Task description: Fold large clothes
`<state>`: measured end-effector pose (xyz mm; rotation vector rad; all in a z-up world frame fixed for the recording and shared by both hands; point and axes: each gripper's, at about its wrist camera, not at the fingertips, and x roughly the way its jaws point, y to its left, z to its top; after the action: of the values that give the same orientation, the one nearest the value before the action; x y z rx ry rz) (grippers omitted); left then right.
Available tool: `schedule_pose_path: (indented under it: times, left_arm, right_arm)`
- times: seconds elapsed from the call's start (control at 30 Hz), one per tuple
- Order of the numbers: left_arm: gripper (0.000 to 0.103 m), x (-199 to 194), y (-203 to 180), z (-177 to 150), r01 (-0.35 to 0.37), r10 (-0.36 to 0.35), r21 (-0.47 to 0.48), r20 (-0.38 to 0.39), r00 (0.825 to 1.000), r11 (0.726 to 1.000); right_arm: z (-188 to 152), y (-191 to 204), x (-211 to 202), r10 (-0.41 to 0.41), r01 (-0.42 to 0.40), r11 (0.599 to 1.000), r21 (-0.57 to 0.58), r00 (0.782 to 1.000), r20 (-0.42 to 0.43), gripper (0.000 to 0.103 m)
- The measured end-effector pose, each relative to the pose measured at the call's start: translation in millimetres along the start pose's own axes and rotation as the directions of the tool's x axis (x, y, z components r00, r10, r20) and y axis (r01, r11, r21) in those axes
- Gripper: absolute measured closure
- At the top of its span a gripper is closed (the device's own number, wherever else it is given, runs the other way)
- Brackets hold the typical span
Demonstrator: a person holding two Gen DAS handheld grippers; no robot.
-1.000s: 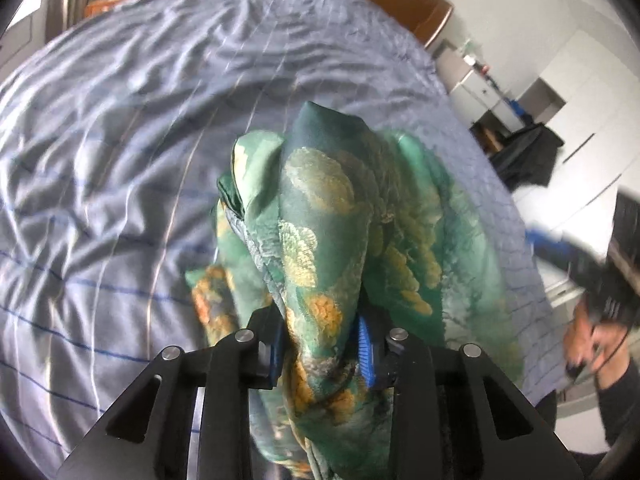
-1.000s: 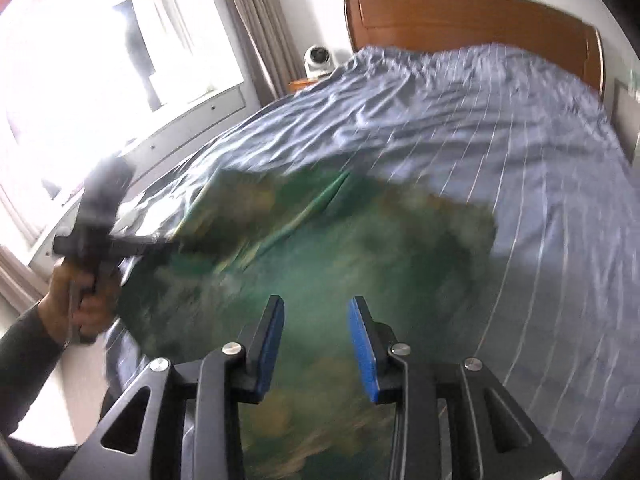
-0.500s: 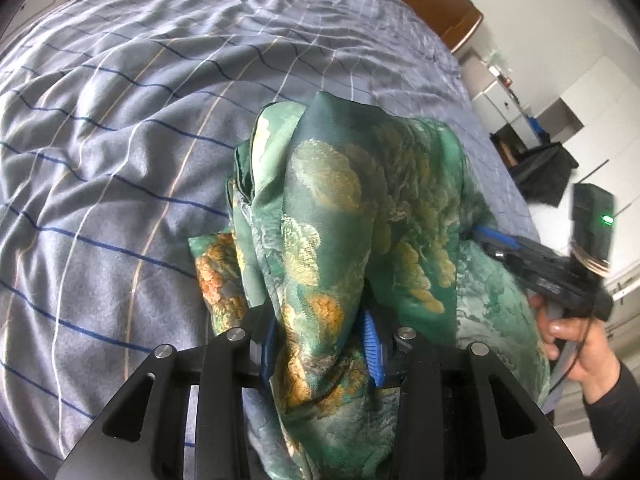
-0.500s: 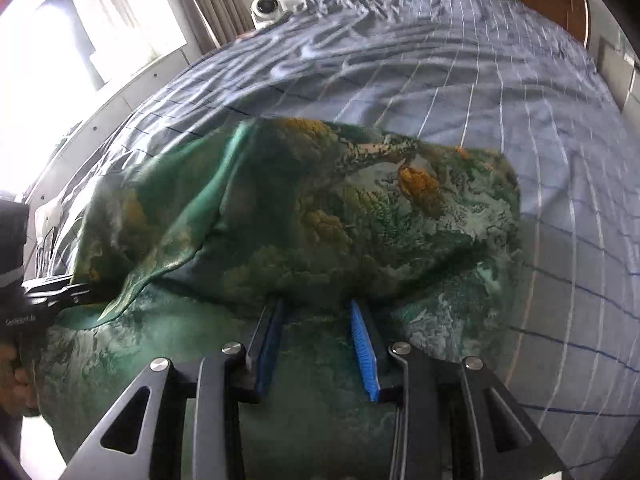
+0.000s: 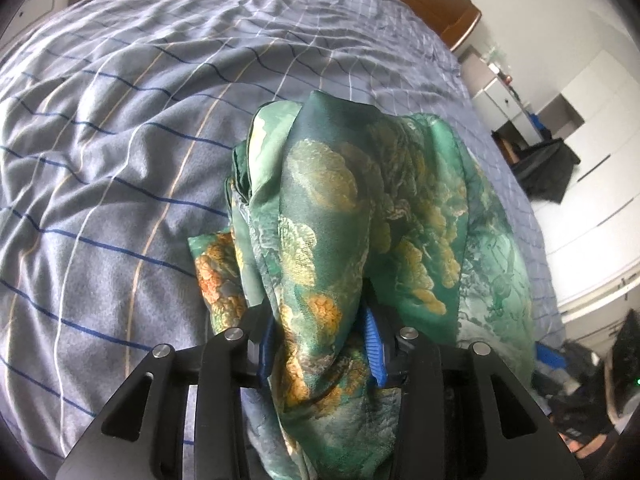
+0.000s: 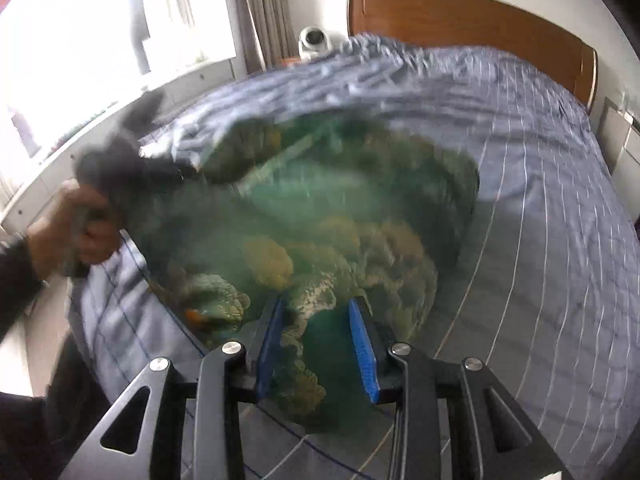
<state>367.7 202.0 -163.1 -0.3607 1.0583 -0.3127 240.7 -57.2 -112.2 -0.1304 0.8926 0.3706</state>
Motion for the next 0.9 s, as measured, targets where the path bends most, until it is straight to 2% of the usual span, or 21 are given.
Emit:
schedule_pose_path:
  times: [0.1, 0.23, 0.33, 0.4, 0.47, 0.5, 0.53, 0.57, 0.6, 0.63, 0.73, 0.9]
  left_arm:
    - [0.065, 0.2, -4.7, -1.1, -0.027, 0.027, 0.018, 0.006, 1.0, 0.999]
    - [0.063, 1.2, -6.0, -1.9, -0.042, 0.042, 0.023, 0.002, 0.999, 0.999]
    - [0.056, -2.3, -5.7, -1.9, -0.053, 0.053, 0.016, 0.016, 0.998, 0.998]
    - [0.039, -13.0, -9.8, -4.8, -0.084, 0.083, 0.016, 0.054, 0.995, 0.996]
    - [0.028, -29.9, -14.9, -9.7, -0.119, 0.116, 0.018, 0.109, 0.987, 0.993]
    - [0.024, -38.4, -16.9, -12.1, -0.127, 0.124, 0.014, 0.131, 0.984, 0.992]
    - [0.022, -46.3, -18.2, -14.0, -0.133, 0.13, 0.007, 0.149, 0.98, 0.991]
    - [0.013, -55.8, -19.3, -16.7, -0.145, 0.144, -0.006, 0.168, 0.975, 0.989]
    - [0.004, -68.3, -20.9, -20.4, -0.171, 0.173, -0.027, 0.196, 0.965, 0.985]
    - [0.001, -78.1, -22.4, -23.6, -0.2, 0.205, -0.043, 0.223, 0.953, 0.979]
    - [0.0, -102.4, -28.6, -32.4, -0.301, 0.307, -0.065, 0.275, 0.911, 0.951]
    - [0.0, -116.9, -40.3, -41.5, -0.414, 0.401, -0.014, 0.28, 0.872, 0.91]
  right_arm:
    - [-6.6, -4.6, 26.8, 0.018, -0.015, 0.998, 0.054, 0.999, -0.051, 0.068]
    - [-9.2, 3.8, 41.2, -0.02, 0.019, 1.0, -0.013, 0.999, -0.046, 0.068]
    - [-11.3, 9.2, 38.0, -0.046, 0.045, 0.998, -0.033, 0.999, -0.028, 0.068]
    - [-13.0, 9.5, 30.1, -0.052, 0.052, 0.998, -0.026, 0.999, -0.002, 0.068]
    - [-14.6, 13.9, 14.2, -0.079, 0.081, 0.996, -0.031, 0.996, 0.042, 0.066]
    - [-13.8, 15.4, 7.0, -0.093, 0.095, 0.995, -0.033, 0.994, 0.06, 0.059]
    - [-13.9, 15.9, -1.0, -0.104, 0.106, 0.994, -0.027, 0.992, 0.074, 0.045]
    - [-14.2, 14.8, -10.3, -0.108, 0.11, 0.994, -0.016, 0.99, 0.088, 0.037]
    - [-15.1, 13.2, -19.5, -0.103, 0.104, 0.995, -0.001, 0.989, 0.102, 0.021]
    - [-16.6, 10.3, -31.6, -0.094, 0.092, 0.996, 0.02, 0.988, 0.121, 0.018]
    - [-23.6, 1.9, -61.1, -0.121, 0.113, 0.992, 0.059, 0.979, 0.164, 0.018]
    - [-38.8, -9.5, -83.6, -0.192, 0.177, 0.98, 0.094, 0.965, 0.18, 0.018]
